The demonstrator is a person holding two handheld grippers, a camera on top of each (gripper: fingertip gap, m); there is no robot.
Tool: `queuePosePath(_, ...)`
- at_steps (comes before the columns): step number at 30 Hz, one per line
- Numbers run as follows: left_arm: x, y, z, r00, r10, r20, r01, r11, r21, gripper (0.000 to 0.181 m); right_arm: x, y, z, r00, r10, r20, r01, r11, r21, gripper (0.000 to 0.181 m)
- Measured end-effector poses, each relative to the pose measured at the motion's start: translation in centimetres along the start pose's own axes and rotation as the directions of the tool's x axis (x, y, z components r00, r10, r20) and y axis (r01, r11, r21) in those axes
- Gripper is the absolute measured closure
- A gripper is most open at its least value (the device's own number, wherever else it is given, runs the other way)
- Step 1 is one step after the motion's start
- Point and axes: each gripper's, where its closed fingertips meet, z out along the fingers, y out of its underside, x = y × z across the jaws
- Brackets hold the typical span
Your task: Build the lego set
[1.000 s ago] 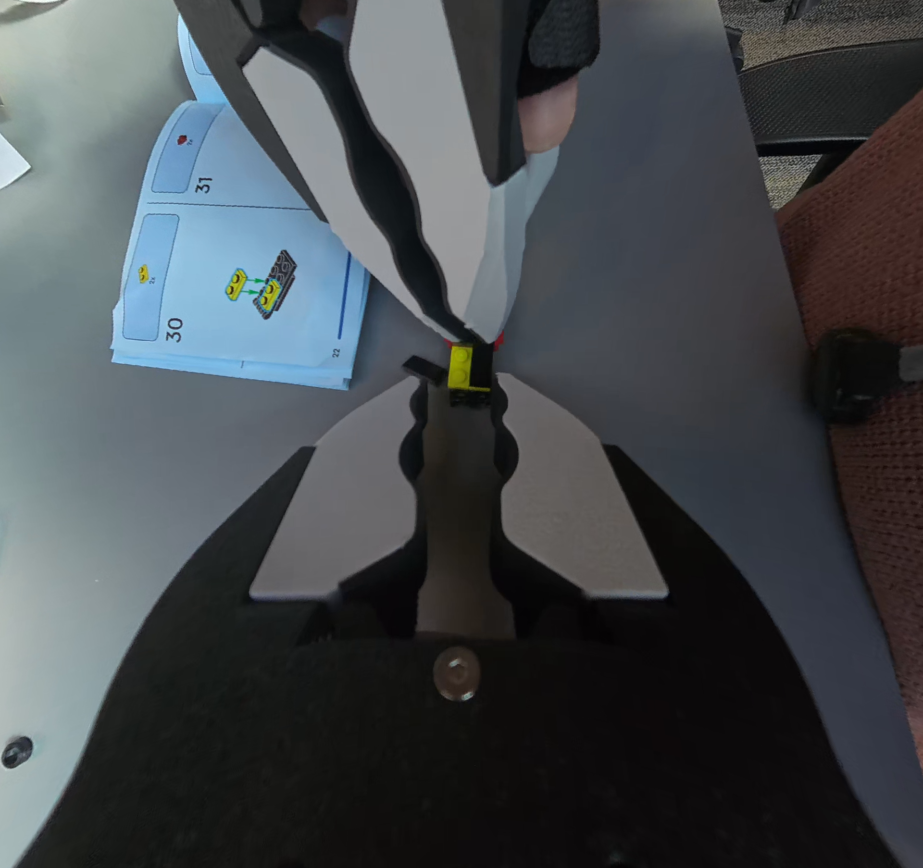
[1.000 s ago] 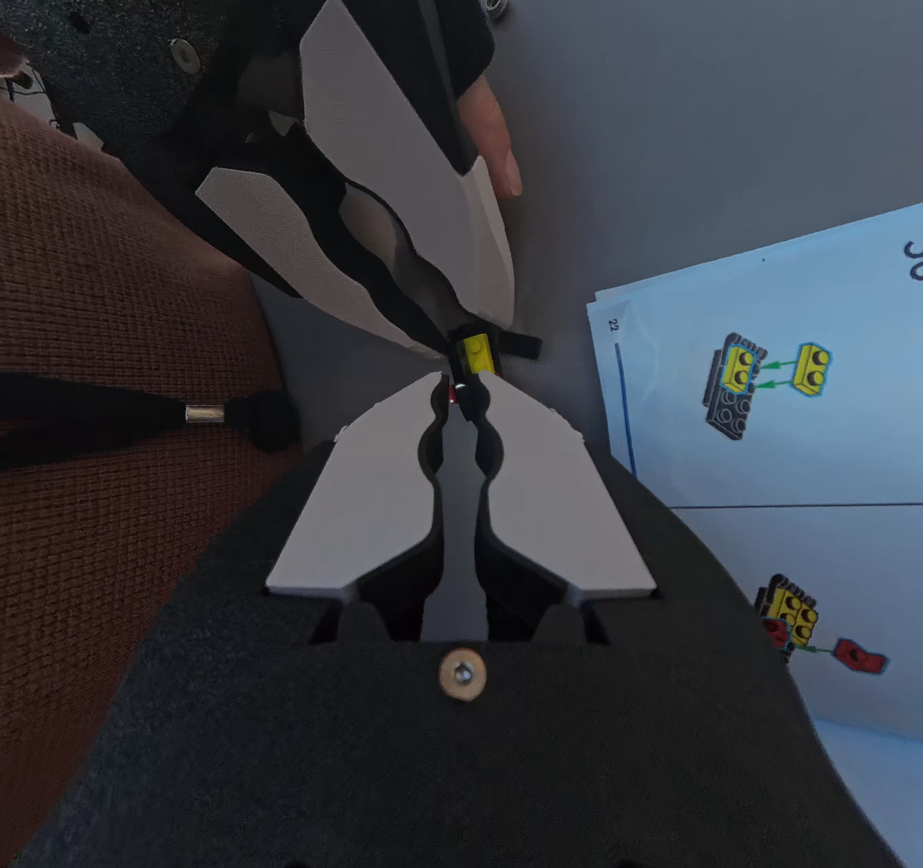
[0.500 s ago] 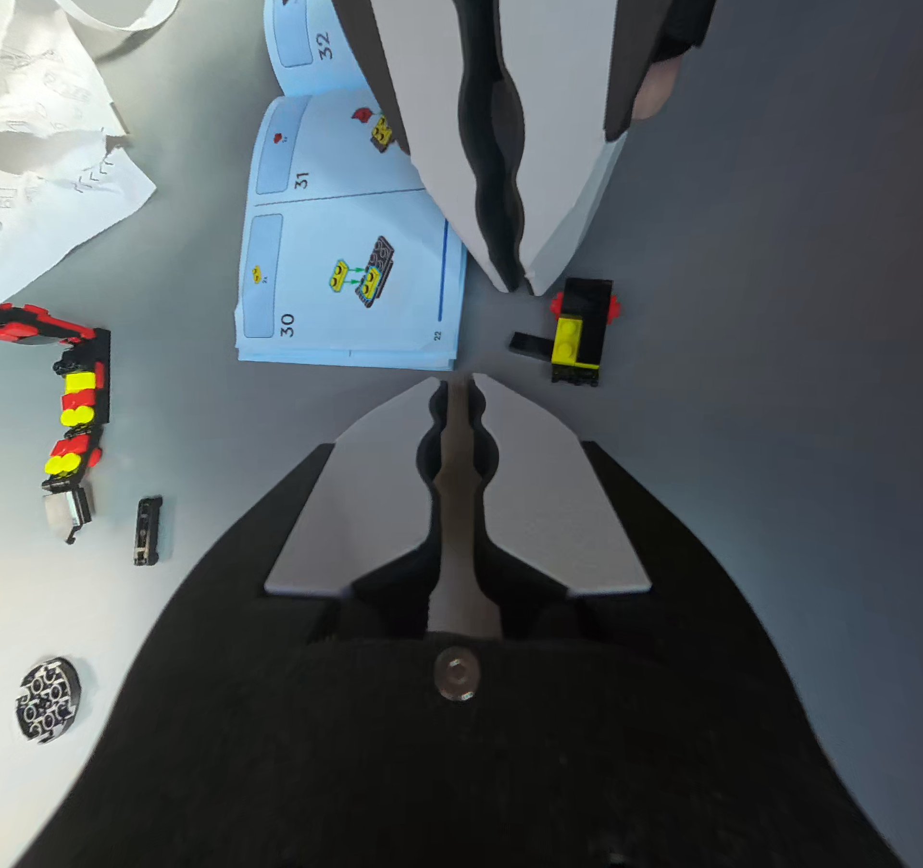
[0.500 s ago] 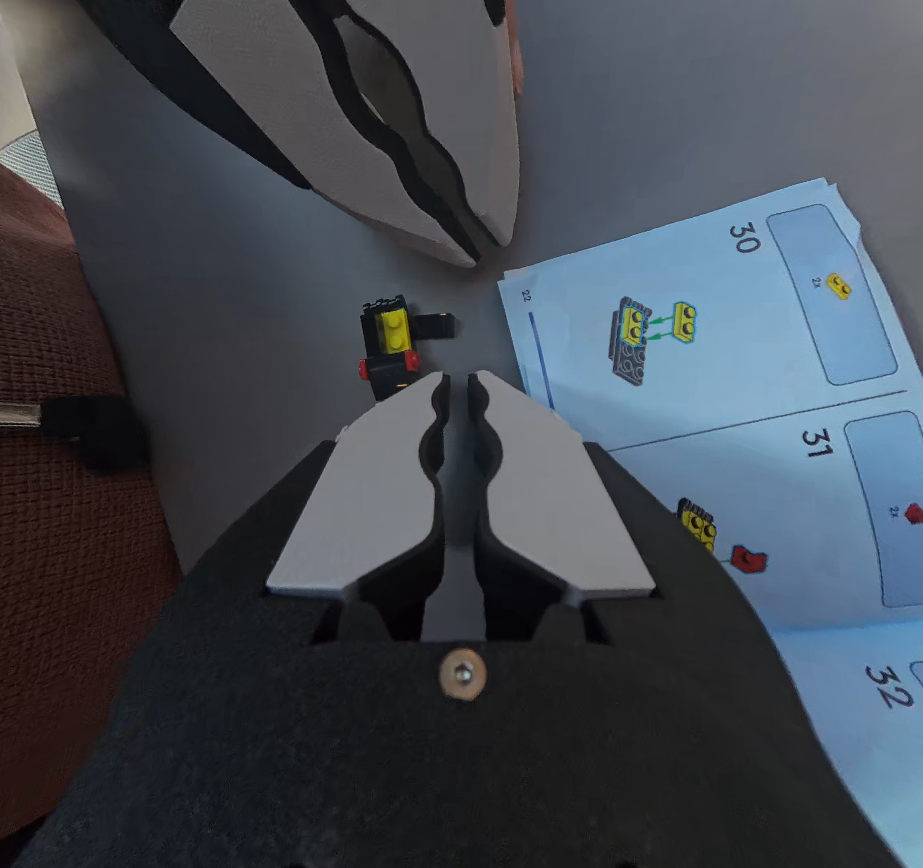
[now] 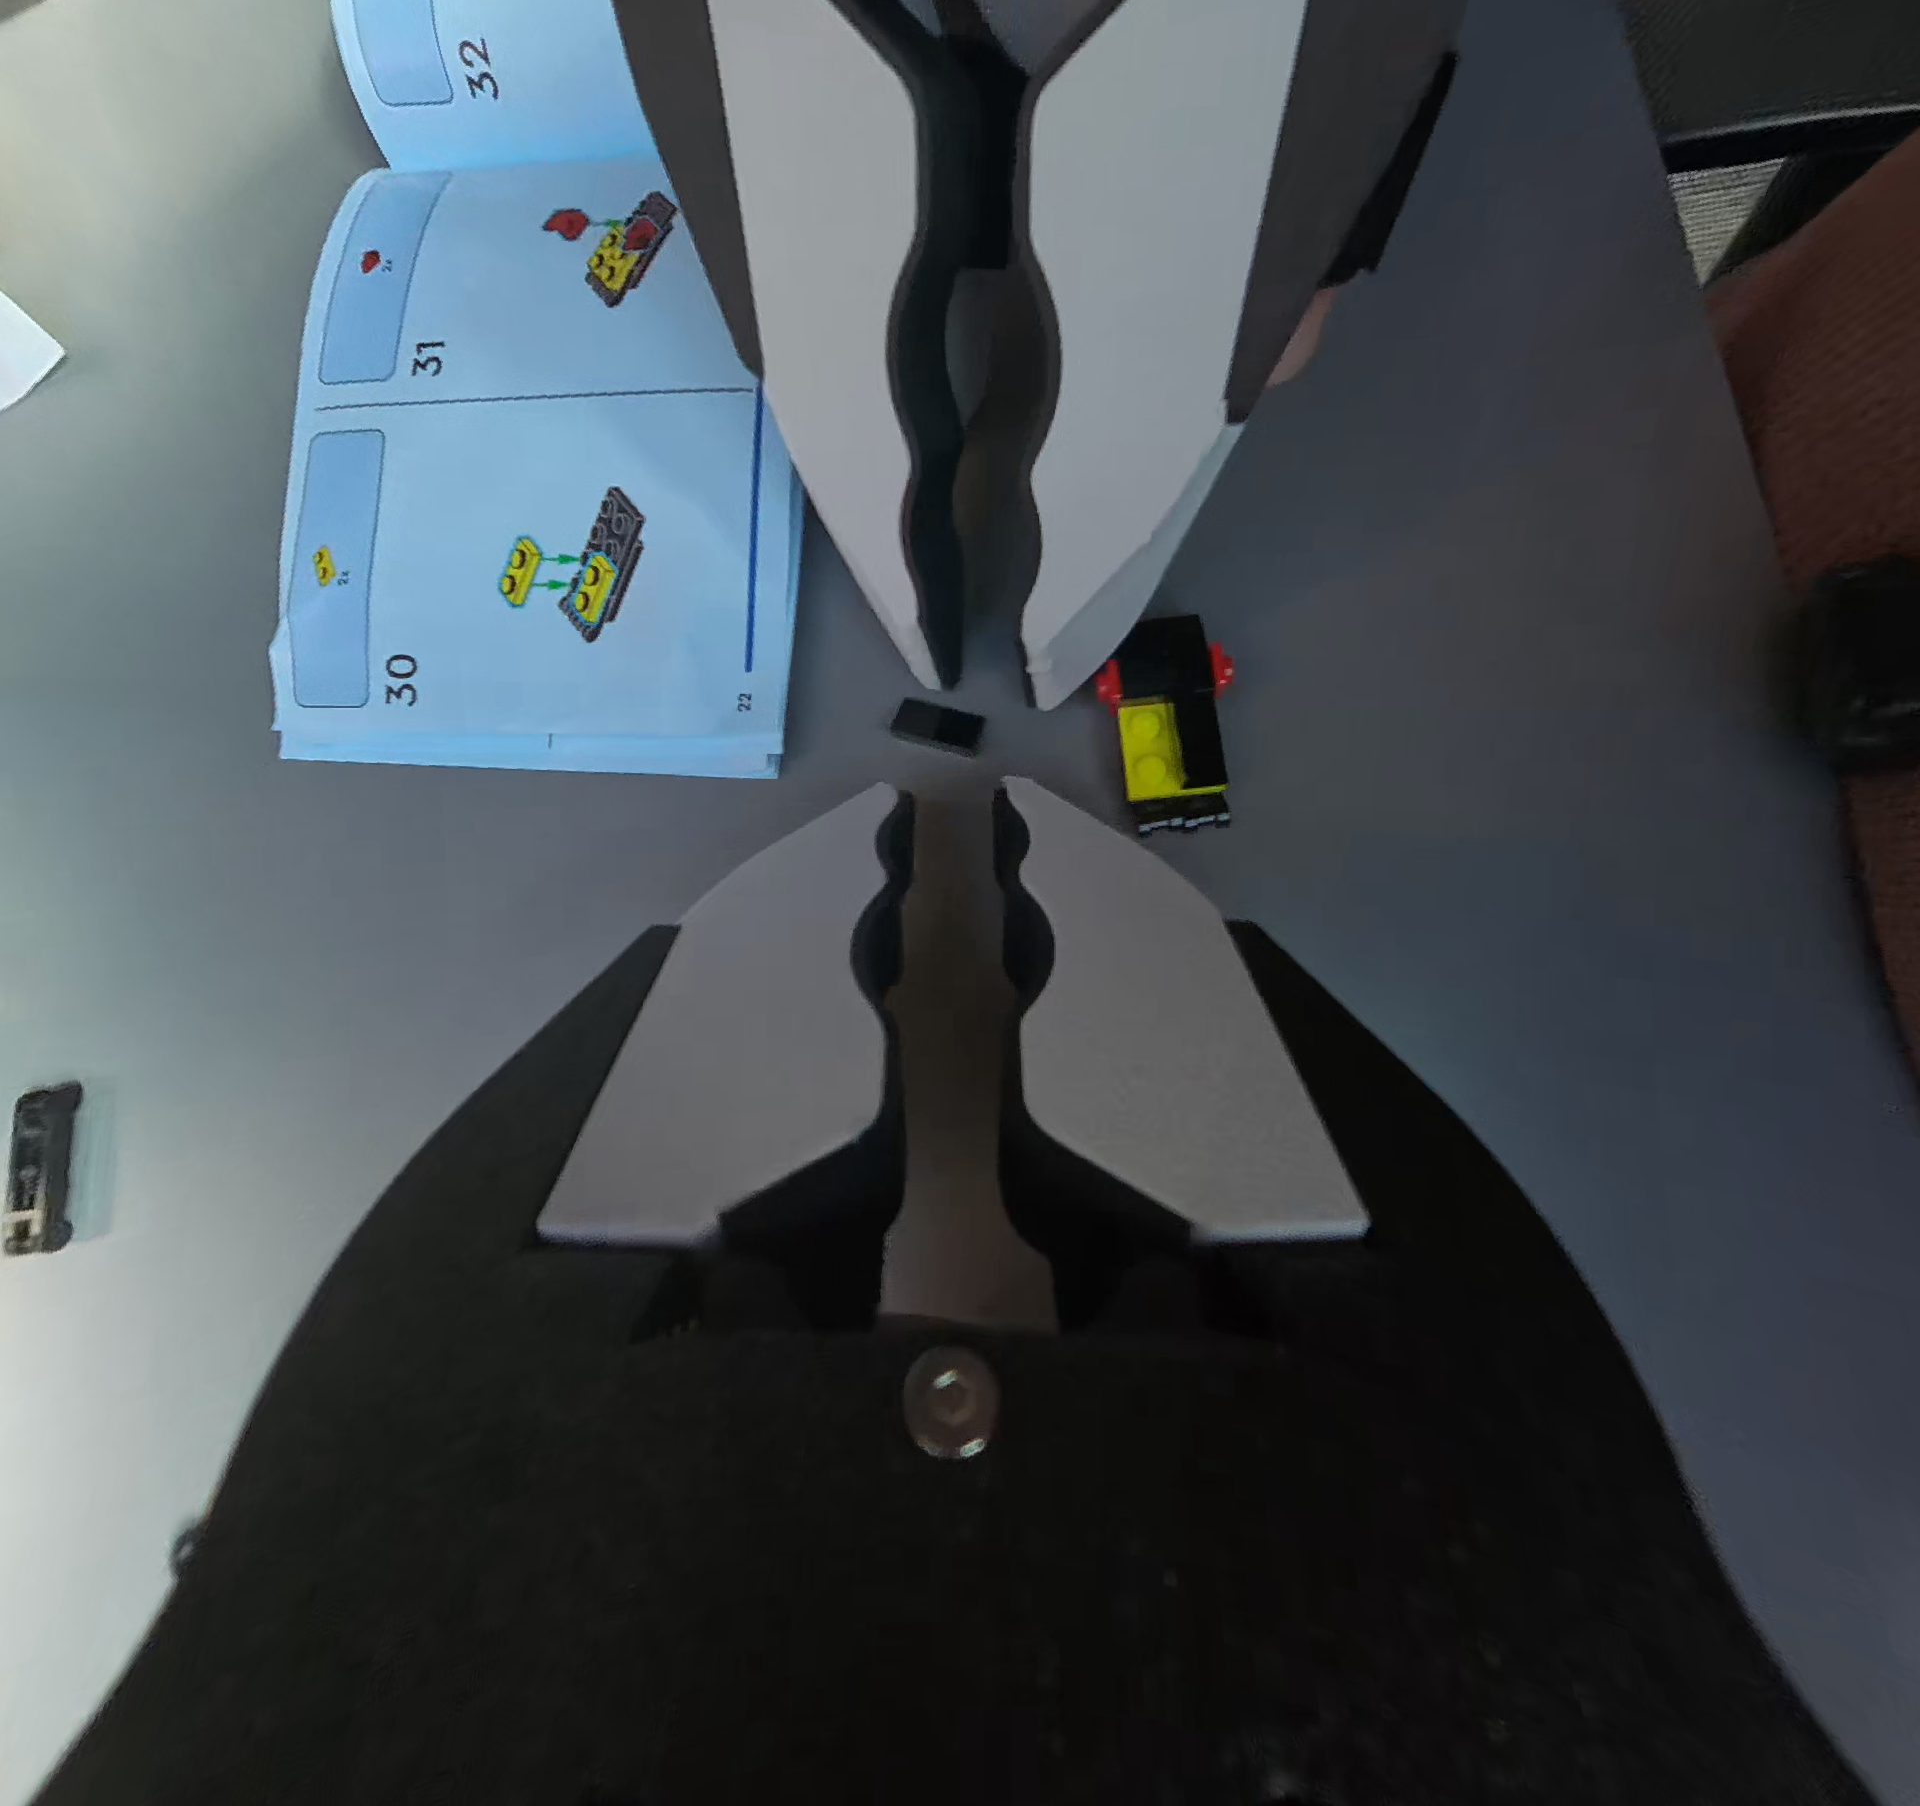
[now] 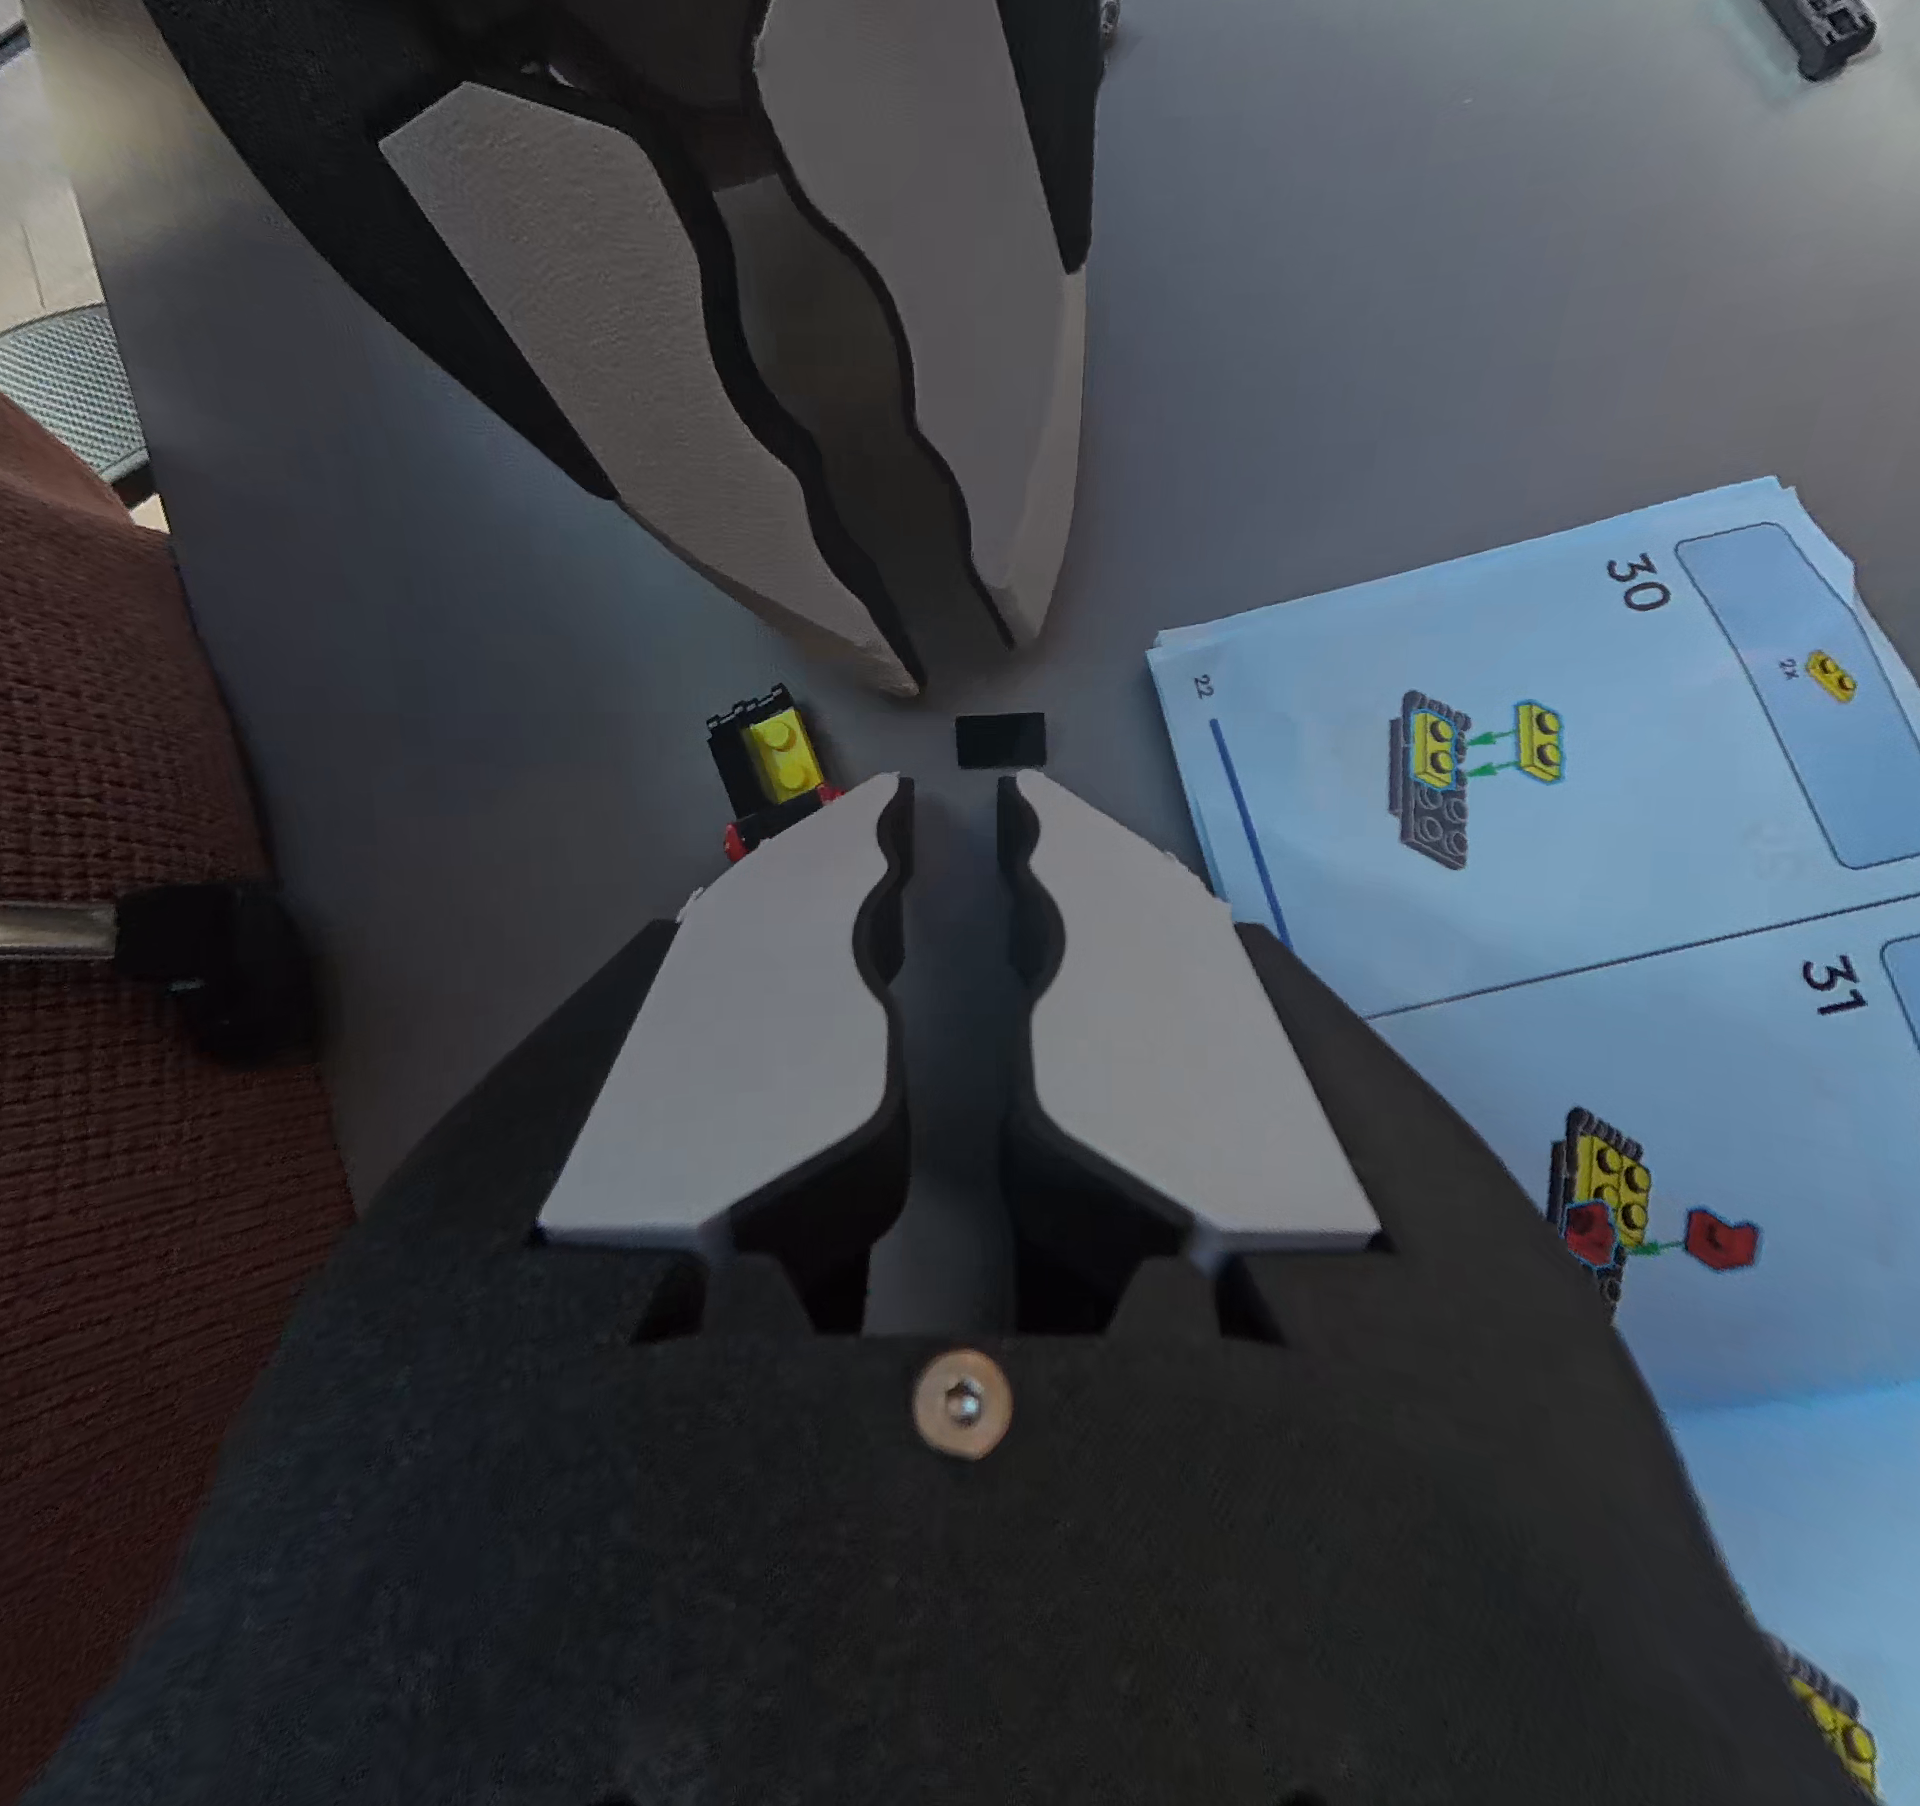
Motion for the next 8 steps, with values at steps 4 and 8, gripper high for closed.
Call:
queuePosePath(4,1.4,-0.5,0.5,0.988,-0.054,-0.146,0.056,0.998,0.008,0.17,0.3,-0.5,0.2,0.998,-0.011,0.064,0.009,1.0,0.03,0.166)
queuePosePath(8,1.4,-1.5,0.6,0.985,-0.07,-0.158,0.083,0.994,0.075,0.166,0.7,-0.7,0.3,0.993,-0.096,0.072,0.095,0.995,0.026,0.164)
